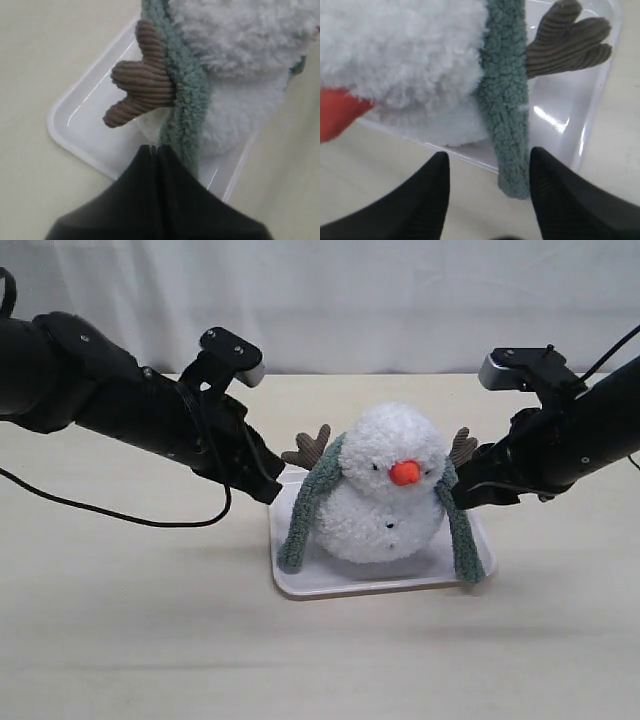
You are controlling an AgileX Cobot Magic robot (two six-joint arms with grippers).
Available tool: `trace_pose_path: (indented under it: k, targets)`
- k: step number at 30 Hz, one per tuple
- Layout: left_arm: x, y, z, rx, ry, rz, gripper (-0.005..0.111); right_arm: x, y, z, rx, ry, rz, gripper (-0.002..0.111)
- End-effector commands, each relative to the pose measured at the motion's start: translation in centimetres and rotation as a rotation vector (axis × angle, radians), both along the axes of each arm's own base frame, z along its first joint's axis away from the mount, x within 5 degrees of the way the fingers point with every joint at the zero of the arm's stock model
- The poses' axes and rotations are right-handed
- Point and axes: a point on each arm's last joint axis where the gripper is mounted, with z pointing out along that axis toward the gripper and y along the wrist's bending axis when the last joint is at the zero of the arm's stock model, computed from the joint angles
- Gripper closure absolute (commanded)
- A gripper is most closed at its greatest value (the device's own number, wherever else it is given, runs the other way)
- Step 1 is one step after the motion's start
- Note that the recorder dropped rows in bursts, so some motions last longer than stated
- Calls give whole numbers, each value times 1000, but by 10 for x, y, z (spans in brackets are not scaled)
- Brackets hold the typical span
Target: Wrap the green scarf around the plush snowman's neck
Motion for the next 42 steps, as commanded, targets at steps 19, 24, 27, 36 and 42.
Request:
trace_pose_path:
  k: [19, 24, 27, 36, 42]
  targets:
    - [-4, -40, -57, 28, -94, -207, 50, 10, 5, -33, 1, -24, 114, 61]
    - [-8, -44, -58, -27, -42, -221, 70, 10, 5, -32, 11, -20, 101, 75]
    - [-9, -47, -55, -65, -27, -224, 86, 11, 6, -32, 26, -22, 86, 89]
    - [-17, -54, -48, -188, 46, -269, 107, 8, 14, -28, 135, 31, 53, 104]
    - [-17, -61, -38, -342, 110, -202, 107, 2, 20, -26, 221, 93, 74, 104]
